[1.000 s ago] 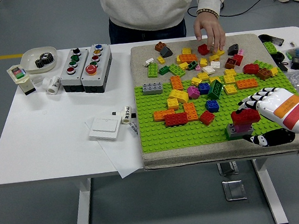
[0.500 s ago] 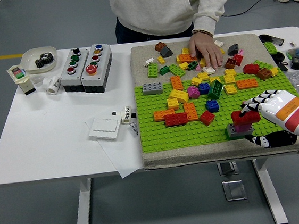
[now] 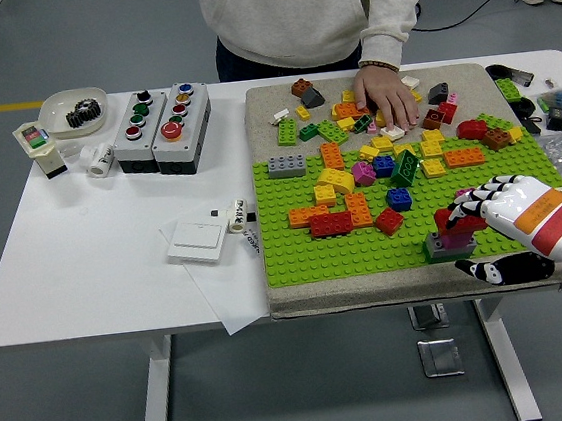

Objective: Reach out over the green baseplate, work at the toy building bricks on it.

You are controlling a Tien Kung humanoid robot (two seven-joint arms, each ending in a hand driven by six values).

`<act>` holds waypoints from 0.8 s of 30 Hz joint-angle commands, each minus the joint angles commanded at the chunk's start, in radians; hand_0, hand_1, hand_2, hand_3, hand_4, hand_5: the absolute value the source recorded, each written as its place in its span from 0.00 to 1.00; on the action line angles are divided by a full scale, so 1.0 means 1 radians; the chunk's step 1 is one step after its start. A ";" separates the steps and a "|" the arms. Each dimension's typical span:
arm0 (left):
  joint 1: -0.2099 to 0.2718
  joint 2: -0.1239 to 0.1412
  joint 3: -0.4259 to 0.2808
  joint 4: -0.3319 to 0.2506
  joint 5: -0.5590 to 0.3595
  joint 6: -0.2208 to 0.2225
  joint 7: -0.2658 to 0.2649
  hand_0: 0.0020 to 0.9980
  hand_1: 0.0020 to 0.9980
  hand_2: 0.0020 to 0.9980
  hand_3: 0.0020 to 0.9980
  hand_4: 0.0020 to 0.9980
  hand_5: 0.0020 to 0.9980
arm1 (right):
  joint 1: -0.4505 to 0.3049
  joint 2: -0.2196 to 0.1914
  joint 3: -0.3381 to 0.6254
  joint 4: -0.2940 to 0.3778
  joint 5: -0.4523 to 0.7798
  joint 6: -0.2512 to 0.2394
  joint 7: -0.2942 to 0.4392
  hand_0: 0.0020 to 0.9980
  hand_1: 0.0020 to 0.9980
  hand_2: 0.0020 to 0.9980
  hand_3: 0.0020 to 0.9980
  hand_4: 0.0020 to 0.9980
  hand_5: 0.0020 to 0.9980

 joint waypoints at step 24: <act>-0.004 0.000 0.008 -0.001 -0.013 0.001 -0.003 0.60 0.68 0.65 0.55 0.56 0.61 | 0.006 0.003 -0.015 -0.020 0.007 0.013 -0.005 0.68 0.67 0.72 0.63 0.76 0.44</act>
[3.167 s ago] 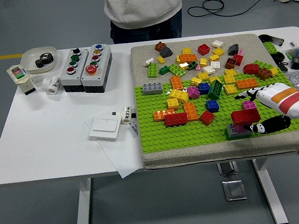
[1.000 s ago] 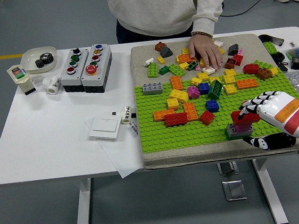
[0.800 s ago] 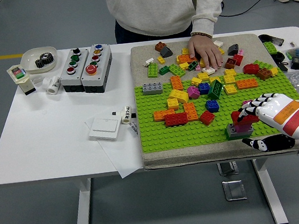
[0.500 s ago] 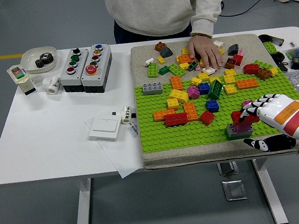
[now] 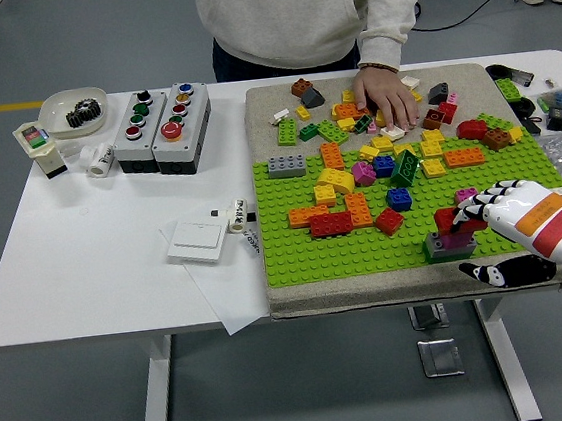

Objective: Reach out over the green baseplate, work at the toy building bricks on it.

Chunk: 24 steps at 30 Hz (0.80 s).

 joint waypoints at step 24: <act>-0.003 0.001 0.004 0.000 -0.005 0.000 -0.002 0.60 0.68 0.65 0.55 0.56 0.61 | 0.001 -0.002 -0.009 -0.009 -0.002 0.015 -0.008 0.68 0.67 0.73 0.63 0.76 0.43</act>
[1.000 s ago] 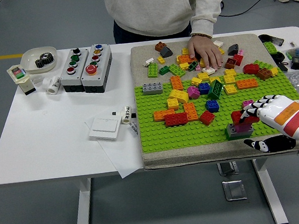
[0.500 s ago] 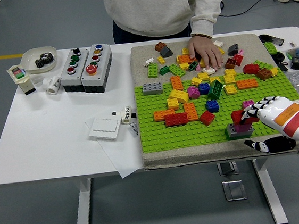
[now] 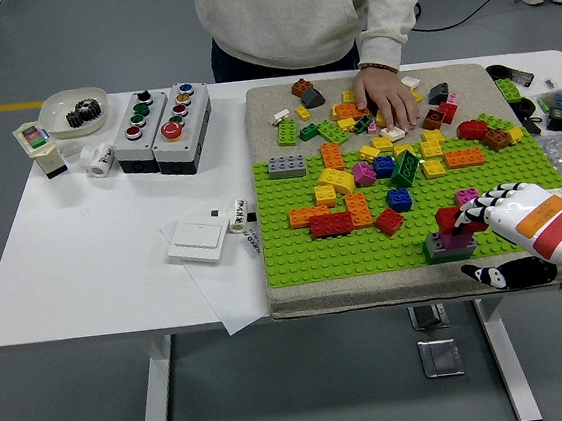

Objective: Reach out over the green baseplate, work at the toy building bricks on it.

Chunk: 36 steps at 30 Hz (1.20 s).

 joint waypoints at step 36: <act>0.004 -0.001 -0.003 0.001 0.005 -0.001 0.002 0.60 0.68 0.65 0.55 0.56 0.61 | 0.004 0.003 -0.017 0.011 -0.012 -0.008 -0.007 0.68 0.67 0.73 0.63 0.77 0.42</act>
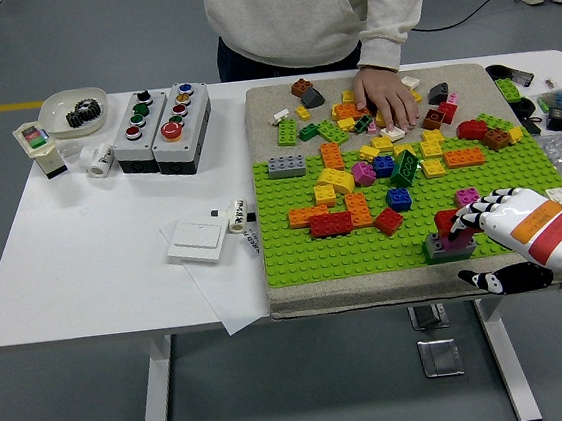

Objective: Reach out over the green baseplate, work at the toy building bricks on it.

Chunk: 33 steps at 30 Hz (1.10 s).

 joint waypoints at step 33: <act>0.003 0.001 0.000 0.001 -0.003 -0.001 -0.003 0.60 0.68 0.65 0.55 0.56 0.61 | 0.004 0.017 0.117 0.006 0.159 -0.105 -0.001 0.80 0.75 0.79 0.77 0.80 0.43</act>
